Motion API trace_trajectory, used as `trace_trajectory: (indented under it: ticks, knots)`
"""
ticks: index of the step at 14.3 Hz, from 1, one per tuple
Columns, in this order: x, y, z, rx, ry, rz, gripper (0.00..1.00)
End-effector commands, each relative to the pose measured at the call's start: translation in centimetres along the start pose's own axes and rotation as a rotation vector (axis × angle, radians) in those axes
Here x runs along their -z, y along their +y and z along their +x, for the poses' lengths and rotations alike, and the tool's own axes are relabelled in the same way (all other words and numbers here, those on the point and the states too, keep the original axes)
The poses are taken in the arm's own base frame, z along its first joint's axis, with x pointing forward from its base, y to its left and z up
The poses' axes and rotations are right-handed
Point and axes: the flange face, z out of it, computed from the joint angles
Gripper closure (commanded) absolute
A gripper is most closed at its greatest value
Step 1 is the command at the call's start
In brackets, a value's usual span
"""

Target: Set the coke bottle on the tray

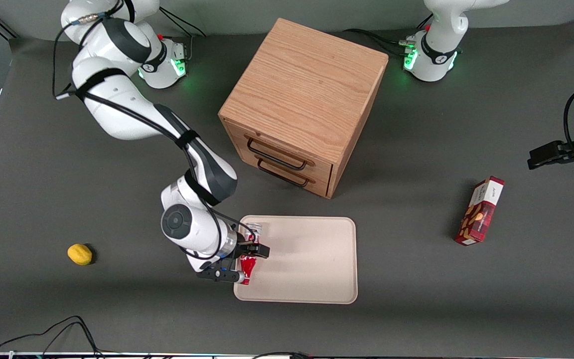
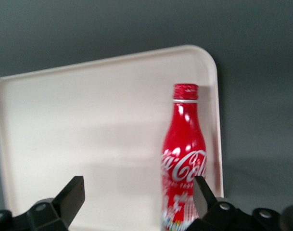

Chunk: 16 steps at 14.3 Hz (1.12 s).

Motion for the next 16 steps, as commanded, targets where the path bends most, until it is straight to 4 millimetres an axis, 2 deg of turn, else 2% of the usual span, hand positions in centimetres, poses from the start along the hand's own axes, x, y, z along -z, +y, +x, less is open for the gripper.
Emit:
trace_trajectory:
  ticks: [1,3,5,8,10,12,13,14,16]
  knots:
    - [10.5,-2.6,-1.2,0.120,0.033,-0.073,0.00]
    - [18.9,-2.3,-2.7,0.151,0.006,-0.162,0.00]
    - [26.0,-0.2,-3.9,0.118,-0.023,-0.242,0.00]
    - [36.5,3.9,-6.6,0.025,-0.029,-0.355,0.00]
    - [41.9,7.2,-8.8,-0.059,-0.058,-0.426,0.00]
    - [46.7,11.2,-10.7,-0.132,-0.109,-0.386,0.00]
    - [48.5,13.6,-11.8,-0.157,-0.116,-0.374,0.00]
    - [49.3,15.7,-13.1,-0.187,-0.127,-0.364,0.00]
    - [49.4,18.9,-15.2,-0.235,-0.118,-0.312,0.00]
